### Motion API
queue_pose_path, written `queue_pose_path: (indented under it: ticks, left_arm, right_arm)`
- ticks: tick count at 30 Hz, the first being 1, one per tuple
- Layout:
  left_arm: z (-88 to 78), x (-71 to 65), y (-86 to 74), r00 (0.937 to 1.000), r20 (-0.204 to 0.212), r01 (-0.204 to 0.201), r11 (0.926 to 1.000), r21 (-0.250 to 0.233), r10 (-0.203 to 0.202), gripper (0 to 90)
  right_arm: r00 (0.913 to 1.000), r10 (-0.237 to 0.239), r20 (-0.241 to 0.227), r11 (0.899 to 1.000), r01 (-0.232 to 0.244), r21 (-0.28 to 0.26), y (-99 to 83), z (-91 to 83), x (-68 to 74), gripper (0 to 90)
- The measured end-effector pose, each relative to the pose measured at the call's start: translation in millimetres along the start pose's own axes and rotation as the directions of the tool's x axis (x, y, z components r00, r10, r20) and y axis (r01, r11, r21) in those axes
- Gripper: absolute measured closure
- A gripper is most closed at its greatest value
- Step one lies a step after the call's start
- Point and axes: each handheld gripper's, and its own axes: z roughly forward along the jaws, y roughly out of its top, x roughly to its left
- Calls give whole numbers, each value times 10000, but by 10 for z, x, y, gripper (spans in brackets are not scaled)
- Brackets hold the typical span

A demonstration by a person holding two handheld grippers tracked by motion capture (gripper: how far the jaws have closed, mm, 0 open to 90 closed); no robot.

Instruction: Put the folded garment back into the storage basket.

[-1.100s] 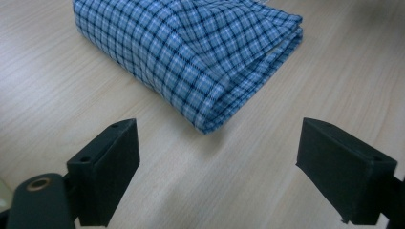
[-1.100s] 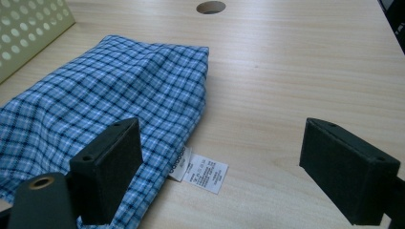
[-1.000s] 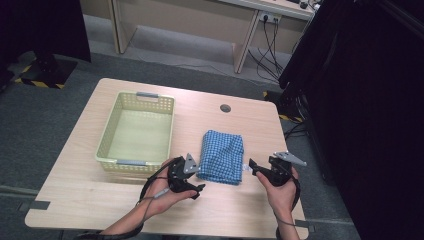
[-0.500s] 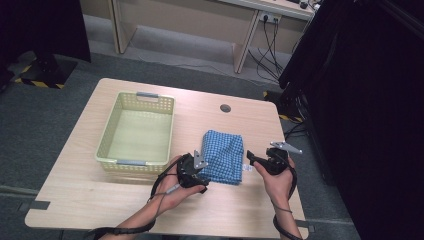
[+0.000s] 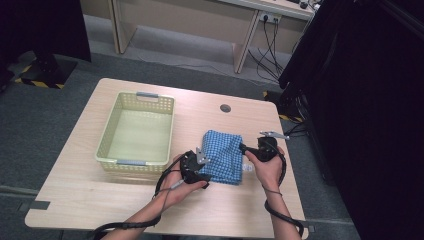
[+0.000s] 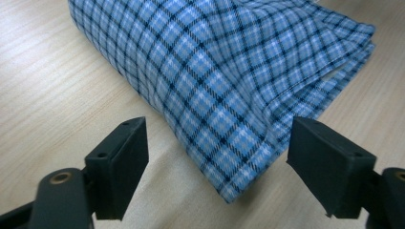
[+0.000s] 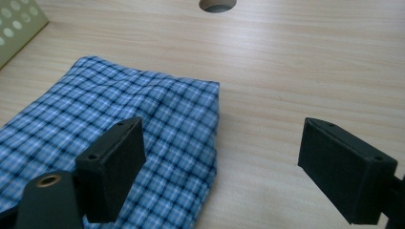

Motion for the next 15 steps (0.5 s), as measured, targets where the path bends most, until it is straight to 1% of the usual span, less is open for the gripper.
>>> queue_pose_path:
  ticks: [4,8,9,13,15]
  left_arm:
    - [50,-6,6,9999,91,44,9999,158,-45,252]
    - [97,-4,14,9999,129,108,9995,305,-112,278]
    - [109,-2,15,9998,143,163,9994,304,-168,285]
    - [125,10,36,9995,213,242,9990,377,-250,312]
    - [130,23,43,9993,219,280,9987,429,-289,336]
  right_arm:
    - [10000,71,-65,9995,-69,321,30,152,16,214]
    - [9995,312,-109,9974,-305,651,31,304,8,255]
    - [9991,406,-97,9966,-398,727,30,335,8,261]
    - [9988,444,-201,9941,-422,994,21,426,28,301]
    - [9987,445,-264,9937,-415,1042,19,456,34,327]
